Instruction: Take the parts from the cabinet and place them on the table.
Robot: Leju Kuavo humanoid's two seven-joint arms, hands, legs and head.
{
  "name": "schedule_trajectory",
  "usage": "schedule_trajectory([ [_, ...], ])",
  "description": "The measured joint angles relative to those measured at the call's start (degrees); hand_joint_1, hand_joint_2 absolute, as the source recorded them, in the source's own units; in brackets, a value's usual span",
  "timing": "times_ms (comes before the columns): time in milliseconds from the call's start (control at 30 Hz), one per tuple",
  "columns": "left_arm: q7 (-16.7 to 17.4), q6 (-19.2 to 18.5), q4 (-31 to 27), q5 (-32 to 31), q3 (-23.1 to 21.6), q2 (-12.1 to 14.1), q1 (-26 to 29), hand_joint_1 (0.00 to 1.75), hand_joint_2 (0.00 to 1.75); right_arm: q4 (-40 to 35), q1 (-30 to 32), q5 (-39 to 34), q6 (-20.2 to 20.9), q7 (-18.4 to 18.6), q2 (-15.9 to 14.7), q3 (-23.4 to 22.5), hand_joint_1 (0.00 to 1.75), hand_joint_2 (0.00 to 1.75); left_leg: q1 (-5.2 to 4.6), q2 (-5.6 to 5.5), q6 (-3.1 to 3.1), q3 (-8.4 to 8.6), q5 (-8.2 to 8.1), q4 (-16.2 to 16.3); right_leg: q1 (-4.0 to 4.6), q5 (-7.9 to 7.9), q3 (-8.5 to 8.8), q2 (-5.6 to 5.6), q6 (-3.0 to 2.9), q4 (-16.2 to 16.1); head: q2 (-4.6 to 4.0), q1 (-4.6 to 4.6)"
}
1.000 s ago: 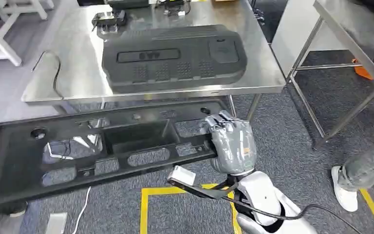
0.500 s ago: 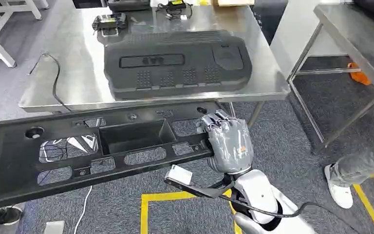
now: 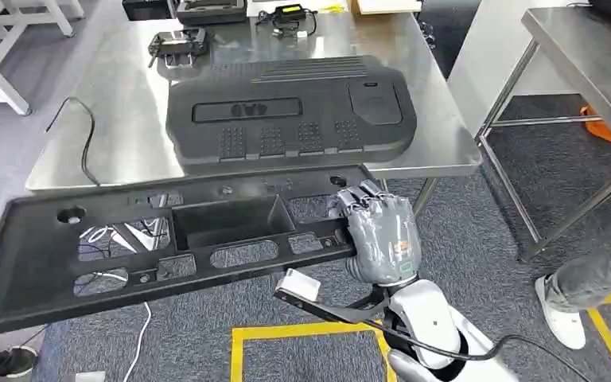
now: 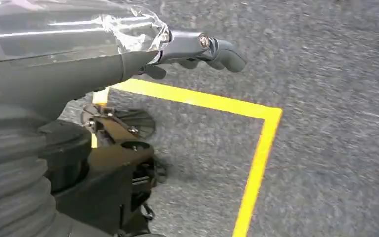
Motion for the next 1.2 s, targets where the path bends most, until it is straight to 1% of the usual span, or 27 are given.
schedule_trajectory([
  [33,0.0,0.0,0.0,0.0,0.0,0.0,-0.1,0.0,1.75,0.0,-0.1,0.0,0.0,0.0,0.0,0.0,1.75,1.75,0.19,-0.02,-0.19,-2.05,-1.79,3.6,0.01,-0.24,0.22,-0.05,-0.31,0.0,0.0,-0.26],
  [67,0.0,0.0,0.0,0.0,0.0,0.0,0.0,0.0,1.75,0.0,-0.1,0.0,0.0,0.0,0.0,0.0,1.75,1.75,0.36,-0.01,-0.52,-4.71,-3.72,8.0,0.04,-0.55,0.45,-0.08,-0.44,0.0,0.0,-0.28],
  [100,0.0,0.0,0.0,0.0,0.0,0.0,0.1,0.0,1.75,0.0,-0.1,0.0,0.0,0.0,0.0,0.0,1.75,1.75,0.46,-0.01,-0.77,-7.38,-5.18,12.0,0.06,-0.87,0.69,-0.06,-0.45,0.0,0.0,-0.31],
  [133,0.0,0.1,0.0,0.0,0.0,0.0,0.2,0.0,1.75,0.0,-0.1,0.0,0.0,0.0,0.0,0.0,1.75,1.75,0.54,-0.01,-0.92,-9.26,-5.11,14.0,0.06,-1.16,1.01,0.03,-0.42,0.1,0.0,-0.33],
  [167,0.0,0.1,0.0,0.0,0.0,0.0,0.3,0.0,1.75,0.0,0.0,0.0,0.0,0.0,0.0,0.0,1.75,1.75,0.61,-0.01,-0.91,-9.73,-3.45,13.1,0.05,-1.54,1.49,0.11,-0.35,0.1,0.0,-0.33],
  [200,0.0,0.1,0.0,0.0,0.0,0.0,0.3,0.0,1.75,0.0,0.0,0.0,0.0,0.0,0.0,0.0,1.75,1.75,0.64,-0.01,-0.78,-9.16,-0.86,10.2,0.04,-1.89,2.01,0.16,-0.24,0.1,0.0,-0.39],
  [267,0.0,0.1,0.0,0.0,0.0,0.0,0.3,0.0,1.75,0.0,-0.1,0.0,0.0,0.0,0.1,0.0,1.75,1.75,0.61,-0.01,-0.38,-6.03,7.12,-0.4,0.04,-2.94,3.52,0.09,0.07,0.0,0.0,-0.46],
  [300,0.0,0.1,0.0,0.0,0.0,0.0,0.4,0.0,1.75,0.0,-0.1,0.0,0.0,0.0,0.1,0.0,1.75,1.75,0.46,-0.01,-0.16,-5.97,6.39,-1.0,0.05,-3.23,4.08,0.04,0.27,-0.1,0.0,-0.44],
  [333,0.0,0.1,0.0,0.0,0.0,0.0,0.3,0.0,1.75,0.0,-0.1,0.0,0.0,0.0,0.1,0.0,1.75,1.75,-0.09,0.05,0.04,-6.48,3.88,-2.0,0.07,-3.32,3.7,0.13,0.52,0.0,0.0,-0.79],
  [367,0.0,0.1,0.0,0.0,0.0,0.0,0.2,0.0,1.75,0.0,-0.2,-0.1,0.0,0.0,0.1,0.0,1.75,1.75,-0.1,0.02,0.49,-6.23,5.73,-1.9,0.1,-3.75,3.78,0.11,1.05,0.0,0.0,-0.81],
  [433,0.0,0.1,0.0,0.0,0.0,0.0,0.4,0.0,1.75,0.0,-0.3,0.0,0.0,-0.1,0.1,0.0,1.75,1.75,-0.13,-0.04,1.17,-5.84,6.08,-2.1,0.22,-4.29,4.56,0.07,1.59,-0.4,0.0,-0.79],
  [467,0.0,0.1,0.0,0.0,0.0,0.0,0.3,0.0,1.75,-0.1,-0.3,0.0,0.0,-0.2,0.1,0.0,1.75,1.75,0.55,0.1,1.55,-5.28,6.37,-2.9,0.13,-4.92,4.78,0.11,1.84,-0.1,0.0,-0.81],
  [500,0.0,0.1,0.0,0.0,0.0,0.0,0.2,0.0,1.75,-0.1,-0.4,0.0,0.0,-0.2,0.1,0.0,1.75,1.75,0.52,0.08,1.83,-4.88,6.28,-3.2,0.14,-5.83,4.21,0.1,1.96,1.6,0.0,-0.66],
  [533,0.0,0.1,0.0,0.0,0.0,0.0,0.1,0.0,1.75,-0.1,-0.5,0.0,-0.1,-0.2,0.1,0.0,1.75,1.75,0.54,0.11,2.16,-4.65,6.12,-3.3,0.11,-7.82,2.23,0.1,2.09,5.4,0.0,-0.31],
  [600,0.0,0.1,0.0,0.0,0.0,0.0,0.1,0.0,1.75,-0.1,-0.4,0.0,0.0,-0.2,0.1,0.0,1.75,1.75,0.49,0.14,2.57,-4.32,5.67,-3.3,-0.02,-11.35,-3.24,0.09,2.46,14.8,0.0,-0.04],
  [633,0.0,0.1,0.0,0.0,0.0,0.0,0.1,0.0,1.75,-0.1,-0.4,0.0,0.0,-0.2,0.1,0.0,1.75,1.75,0.48,0.13,2.62,-4.09,5.4,-3.3,-0.04,-11.66,-5.5,0.09,2.58,18.0,0.0,0.0],
  [667,0.0,0.1,0.0,0.0,0.0,0.0,0.2,0.0,1.75,-0.1,-0.4,0.0,0.0,-0.2,0.1,0.0,1.75,1.75,0.52,0.02,2.58,-3.76,5.12,-3.3,-0.07,-10.26,-6.39,0.09,2.63,18.1,0.0,0.09],
  [700,0.0,0.1,0.0,0.0,0.0,0.0,0.3,0.0,1.75,-0.1,-0.4,0.0,0.0,-0.2,0.1,0.0,1.75,1.75,0.55,-0.1,2.5,-3.3,4.79,-3.3,-0.12,-7.49,-5.85,0.08,2.64,15.4,0.0,0.2],
  [767,0.0,0.1,0.0,0.0,0.0,0.0,0.2,0.0,1.75,-0.1,-0.4,0.0,0.0,-0.2,0.0,0.0,1.75,1.75,0.64,-0.3,2.08,-2.11,3.94,-3.2,-0.24,-1.07,-2.48,0.04,2.46,5.8,0.0,0.61],
  [800,0.0,0.1,0.0,0.0,0.0,0.0,0.3,0.0,1.75,-0.1,-0.4,0.0,0.0,-0.2,0.1,0.0,1.75,1.75,0.6,-0.29,1.66,-1.9,3.46,-3.1,-0.25,0.38,-1.3,-0.06,2.4,2.1,0.0,0.76],
  [833,0.0,0.1,0.0,0.0,0.0,0.0,0.2,0.0,1.75,-0.1,-0.4,-0.1,0.0,-0.2,0.1,0.0,1.75,1.75,0.16,-0.41,1.22,-1.92,3.11,-2.6,0.13,-0.1,-0.89,0.03,2.33,1.4,0.0,0.59],
  [867,0.0,0.1,0.0,0.0,0.0,0.0,0.1,0.0,1.75,-0.1,-0.4,-0.1,0.0,-0.2,0.1,0.0,1.75,1.75,0.16,-0.41,1.14,-2.03,3.05,-2.8,-0.17,-0.26,-1.01,0.15,1.99,1.3,0.0,0.59],
  [900,0.0,0.1,0.0,0.0,0.0,0.0,0.2,0.0,1.75,-0.1,-0.4,-0.1,0.0,-0.1,0.1,0.0,1.75,1.75,-0.01,-0.39,1.54,-1.95,2.87,-2.7,-0.21,-0.17,-0.98,0.16,2.2,1.1,0.0,0.15],
  [933,0.0,0.1,0.0,0.0,0.0,0.0,0.2,0.0,1.75,-0.1,-0.4,-0.1,0.0,-0.1,0.0,0.0,1.75,1.75,0.07,-0.35,1.65,-1.86,2.95,-2.8,-0.08,-0.18,-0.98,0.26,2.19,1.1,0.0,0.09],
  [1000,0.0,0.1,0.0,0.0,0.0,0.0,0.2,0.0,1.75,-0.1,-0.4,0.0,0.0,-0.1,0.0,0.0,1.75,1.75,0.12,-0.35,1.64,-1.65,2.96,-3.1,0.05,-0.34,-0.93,0.35,1.93,1.1,0.0,-0.15],
  [1067,0.0,0.0,0.0,0.0,0.0,0.0,0.2,0.0,1.75,-0.1,-0.4,0.0,0.0,-0.1,0.1,0.0,1.75,1.75,0.13,-0.36,1.6,-1.35,2.99,-3.5,0.1,-0.59,-0.81,0.34,1.55,1.1,0.0,-0.17],
  [1200,0.0,0.0,0.0,0.0,0.0,0.0,0.2,0.0,1.75,-0.1,-0.3,0.0,0.0,0.0,0.0,0.0,1.75,1.75,0.13,-0.35,1.55,-1.04,2.99,-3.8,0.16,-0.86,-0.62,0.33,1.12,1.1,0.0,-0.2],
])
